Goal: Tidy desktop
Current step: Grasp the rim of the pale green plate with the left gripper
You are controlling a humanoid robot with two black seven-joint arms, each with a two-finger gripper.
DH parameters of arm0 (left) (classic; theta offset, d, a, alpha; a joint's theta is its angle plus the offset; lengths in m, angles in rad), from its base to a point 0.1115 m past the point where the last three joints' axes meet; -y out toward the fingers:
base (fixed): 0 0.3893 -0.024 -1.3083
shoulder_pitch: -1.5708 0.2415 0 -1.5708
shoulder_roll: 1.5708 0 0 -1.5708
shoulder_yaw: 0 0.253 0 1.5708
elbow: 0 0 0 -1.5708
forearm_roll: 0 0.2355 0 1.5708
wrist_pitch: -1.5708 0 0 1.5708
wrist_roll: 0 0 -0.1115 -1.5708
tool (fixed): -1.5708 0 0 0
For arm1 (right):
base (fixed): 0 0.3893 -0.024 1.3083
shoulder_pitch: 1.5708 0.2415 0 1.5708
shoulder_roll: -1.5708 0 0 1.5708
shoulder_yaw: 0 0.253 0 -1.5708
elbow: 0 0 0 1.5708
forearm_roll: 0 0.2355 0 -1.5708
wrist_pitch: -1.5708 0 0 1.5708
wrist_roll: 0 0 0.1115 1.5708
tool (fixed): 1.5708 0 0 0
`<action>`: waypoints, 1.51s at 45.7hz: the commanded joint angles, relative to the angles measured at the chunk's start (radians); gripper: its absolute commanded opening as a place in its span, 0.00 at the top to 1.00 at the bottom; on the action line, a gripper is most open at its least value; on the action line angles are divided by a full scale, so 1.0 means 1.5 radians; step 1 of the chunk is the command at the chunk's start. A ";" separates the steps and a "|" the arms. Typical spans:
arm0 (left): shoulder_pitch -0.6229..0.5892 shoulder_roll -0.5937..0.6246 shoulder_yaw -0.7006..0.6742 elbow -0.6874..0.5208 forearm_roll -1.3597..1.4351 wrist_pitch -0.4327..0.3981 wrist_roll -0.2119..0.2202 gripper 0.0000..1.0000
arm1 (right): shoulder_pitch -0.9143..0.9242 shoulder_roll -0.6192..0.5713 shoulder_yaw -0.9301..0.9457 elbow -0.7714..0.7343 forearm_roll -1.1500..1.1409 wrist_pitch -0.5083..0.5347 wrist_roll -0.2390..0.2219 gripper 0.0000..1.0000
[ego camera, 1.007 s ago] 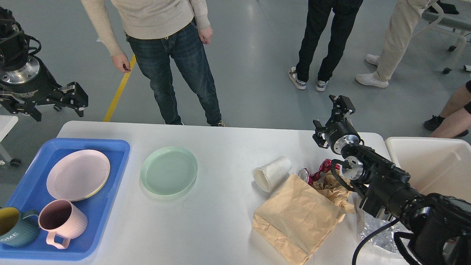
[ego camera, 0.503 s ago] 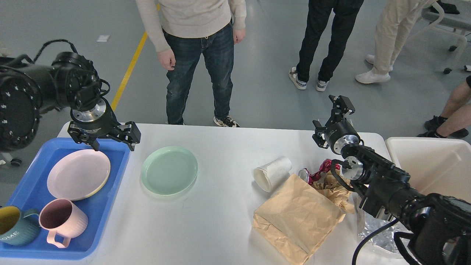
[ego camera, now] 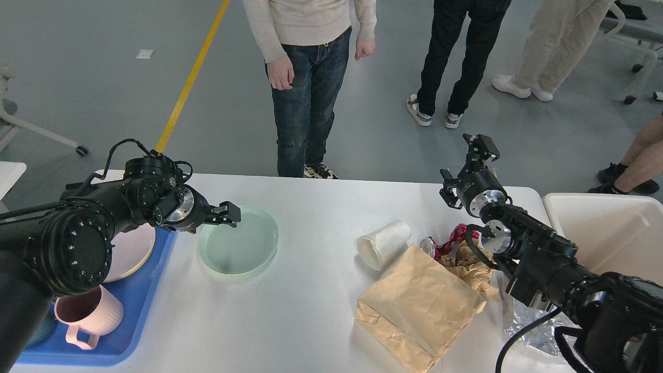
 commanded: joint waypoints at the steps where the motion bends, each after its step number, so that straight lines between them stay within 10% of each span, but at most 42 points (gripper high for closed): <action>1: 0.008 0.000 -0.006 -0.001 0.000 -0.003 0.079 0.05 | 0.000 0.000 0.000 0.000 0.000 0.000 0.000 0.00; 12: 0.029 0.015 -0.071 0.000 -0.001 -0.001 0.223 0.05 | 0.000 0.000 0.000 0.000 0.000 0.000 0.000 0.00; 36: 0.061 0.014 -0.157 0.011 -0.001 0.009 0.216 0.06 | 0.000 0.000 0.000 0.000 0.000 0.000 0.000 0.00; 69: 0.089 0.006 -0.197 0.019 -0.001 -0.009 0.226 0.39 | 0.000 0.000 0.000 0.000 0.000 0.000 0.000 0.00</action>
